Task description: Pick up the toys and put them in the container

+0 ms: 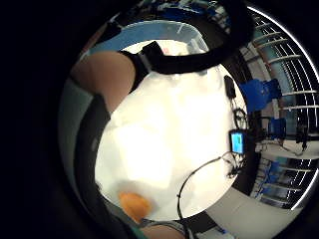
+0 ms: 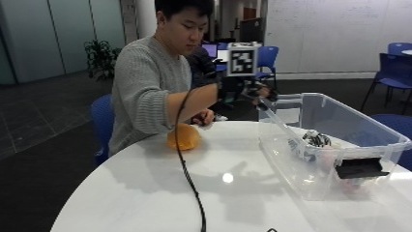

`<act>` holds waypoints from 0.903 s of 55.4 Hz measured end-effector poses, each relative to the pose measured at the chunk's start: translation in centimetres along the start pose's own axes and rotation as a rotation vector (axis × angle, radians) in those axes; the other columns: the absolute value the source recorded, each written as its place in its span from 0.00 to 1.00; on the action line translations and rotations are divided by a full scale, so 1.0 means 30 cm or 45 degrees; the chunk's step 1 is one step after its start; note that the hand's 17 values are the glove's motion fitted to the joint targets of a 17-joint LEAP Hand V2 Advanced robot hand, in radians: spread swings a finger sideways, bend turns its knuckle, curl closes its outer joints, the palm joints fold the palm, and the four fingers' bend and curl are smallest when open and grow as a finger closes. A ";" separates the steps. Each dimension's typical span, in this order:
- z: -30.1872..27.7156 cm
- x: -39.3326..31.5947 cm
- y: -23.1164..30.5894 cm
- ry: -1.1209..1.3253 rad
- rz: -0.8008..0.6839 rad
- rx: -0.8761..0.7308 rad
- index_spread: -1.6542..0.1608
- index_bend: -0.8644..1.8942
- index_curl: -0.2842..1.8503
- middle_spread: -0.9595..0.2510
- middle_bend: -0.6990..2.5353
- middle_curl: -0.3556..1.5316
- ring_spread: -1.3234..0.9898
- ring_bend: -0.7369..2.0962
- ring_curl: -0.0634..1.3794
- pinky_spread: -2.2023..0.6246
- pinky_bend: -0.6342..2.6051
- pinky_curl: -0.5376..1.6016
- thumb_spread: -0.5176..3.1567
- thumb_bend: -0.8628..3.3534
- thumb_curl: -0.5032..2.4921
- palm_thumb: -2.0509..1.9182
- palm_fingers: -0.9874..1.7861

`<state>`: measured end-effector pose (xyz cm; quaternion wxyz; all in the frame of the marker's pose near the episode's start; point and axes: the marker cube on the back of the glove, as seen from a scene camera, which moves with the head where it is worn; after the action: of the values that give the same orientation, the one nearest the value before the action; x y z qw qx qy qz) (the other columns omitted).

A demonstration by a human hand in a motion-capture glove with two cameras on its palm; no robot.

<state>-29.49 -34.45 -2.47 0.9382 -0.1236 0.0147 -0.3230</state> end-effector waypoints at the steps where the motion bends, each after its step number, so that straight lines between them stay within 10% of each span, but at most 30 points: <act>1: 0.006 0.001 0.059 0.001 -0.048 -0.002 0.70 0.37 0.37 0.65 0.27 0.40 0.51 0.40 0.30 0.79 0.56 0.41 0.48 0.20 0.30 0.53 0.34; 5: 0.063 -0.011 0.306 0.025 -0.237 -0.024 0.69 0.37 0.37 0.65 0.28 0.40 0.51 0.41 0.30 0.79 0.55 0.41 0.49 0.20 0.29 0.53 0.35; 18: 0.352 -0.207 0.750 0.251 0.110 0.012 0.69 0.38 0.35 0.65 0.27 0.40 0.51 0.41 0.30 0.79 0.54 0.40 0.49 0.20 0.29 0.52 0.36; 50: 0.701 -0.178 0.864 0.154 0.312 -0.241 0.69 0.36 0.32 0.65 0.28 0.38 0.49 0.48 0.32 0.74 0.56 0.41 0.50 0.22 0.29 0.56 0.44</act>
<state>-15.84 -6.81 11.37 0.9522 -0.1889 0.1167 -0.2100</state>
